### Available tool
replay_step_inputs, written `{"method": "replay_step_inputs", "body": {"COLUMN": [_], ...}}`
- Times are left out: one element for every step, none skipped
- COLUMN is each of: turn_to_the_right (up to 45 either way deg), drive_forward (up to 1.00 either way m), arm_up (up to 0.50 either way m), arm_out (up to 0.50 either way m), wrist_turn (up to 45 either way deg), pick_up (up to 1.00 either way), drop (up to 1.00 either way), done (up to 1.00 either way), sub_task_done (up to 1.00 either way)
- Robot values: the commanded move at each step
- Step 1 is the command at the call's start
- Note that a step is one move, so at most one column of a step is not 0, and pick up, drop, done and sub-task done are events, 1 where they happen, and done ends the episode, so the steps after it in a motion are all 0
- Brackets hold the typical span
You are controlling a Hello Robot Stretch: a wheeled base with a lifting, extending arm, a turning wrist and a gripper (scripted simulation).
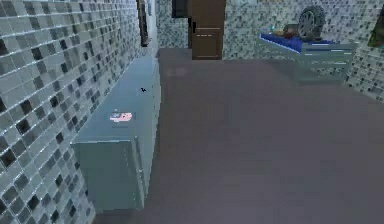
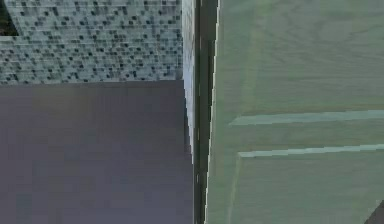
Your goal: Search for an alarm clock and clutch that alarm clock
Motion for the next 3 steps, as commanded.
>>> {"method": "replay_step_inputs", "body": {"turn_to_the_right": [33.0,0.0,0.0], "drive_forward": [0.00,1.00,1.00], "arm_up": [0.00,0.00,0.00], "arm_out": [0.00,0.00,0.00], "wrist_turn": [0.0,0.0,0.0], "pick_up": [0.00,0.00,0.00], "drop": [0.00,0.00,0.00], "done": [0.00,0.00,0.00], "sub_task_done": [0.00,0.00,0.00]}}
